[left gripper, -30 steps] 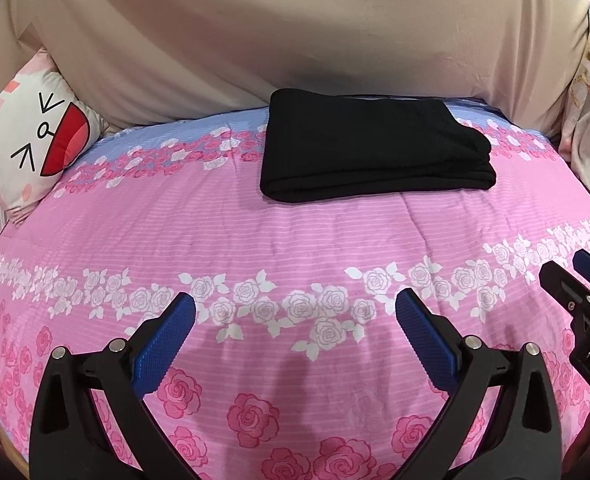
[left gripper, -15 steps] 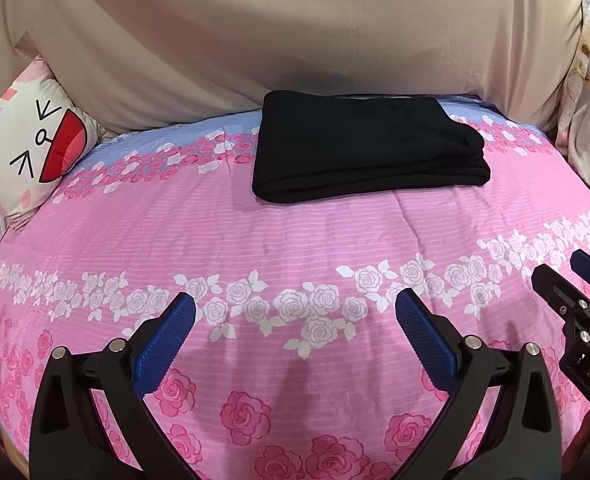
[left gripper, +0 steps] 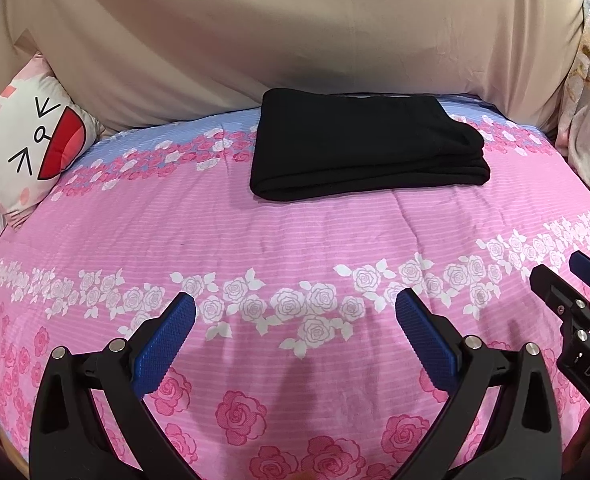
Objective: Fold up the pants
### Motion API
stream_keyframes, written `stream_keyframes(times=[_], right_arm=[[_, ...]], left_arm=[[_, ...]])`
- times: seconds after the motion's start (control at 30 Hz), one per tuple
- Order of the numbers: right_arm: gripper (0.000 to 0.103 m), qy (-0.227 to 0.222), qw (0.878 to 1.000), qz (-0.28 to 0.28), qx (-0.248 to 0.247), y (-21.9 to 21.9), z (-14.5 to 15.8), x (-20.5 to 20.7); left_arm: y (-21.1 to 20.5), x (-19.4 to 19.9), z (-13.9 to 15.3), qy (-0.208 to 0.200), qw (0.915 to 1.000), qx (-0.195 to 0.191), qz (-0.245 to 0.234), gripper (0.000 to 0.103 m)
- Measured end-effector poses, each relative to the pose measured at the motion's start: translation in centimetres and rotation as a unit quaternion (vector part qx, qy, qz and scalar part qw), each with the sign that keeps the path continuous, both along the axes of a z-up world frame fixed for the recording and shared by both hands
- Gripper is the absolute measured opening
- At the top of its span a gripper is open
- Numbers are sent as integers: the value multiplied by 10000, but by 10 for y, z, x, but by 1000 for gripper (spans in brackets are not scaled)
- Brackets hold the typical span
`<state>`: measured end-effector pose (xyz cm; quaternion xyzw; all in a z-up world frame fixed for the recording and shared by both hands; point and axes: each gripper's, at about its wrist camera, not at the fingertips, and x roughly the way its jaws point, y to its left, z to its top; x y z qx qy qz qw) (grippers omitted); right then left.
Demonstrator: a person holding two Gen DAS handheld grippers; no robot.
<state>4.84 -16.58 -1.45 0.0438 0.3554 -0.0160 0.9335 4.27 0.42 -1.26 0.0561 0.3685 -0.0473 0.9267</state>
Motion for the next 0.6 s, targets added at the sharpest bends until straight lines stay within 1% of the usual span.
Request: stream_keyframes(times=[0.1, 0.2, 0.27, 0.37, 0.43, 0.6], right_arm=[[65, 13, 10000, -1, 9, -1, 0, 0], [65, 10, 10000, 1, 9, 0, 0, -1], [65, 9, 10000, 1, 8, 0, 0, -1], [65, 14, 10000, -11, 7, 1, 0, -1], [65, 14, 10000, -20, 3, 0, 0, -2], [65, 21, 10000, -25, -6, -2, 0, -2]], left_arm=[[-2, -1, -1, 68, 9999, -11, -94, 98], [-4, -1, -2, 197, 9992, -223, -266, 98], [-4, 0, -3, 219, 9991, -270, -231, 98], [-4, -1, -3, 63, 9999, -135, -66, 98], [-6, -2, -2, -11, 10000, -61, -76, 98], [-9, -2, -4, 28, 9999, -25, -153, 98]])
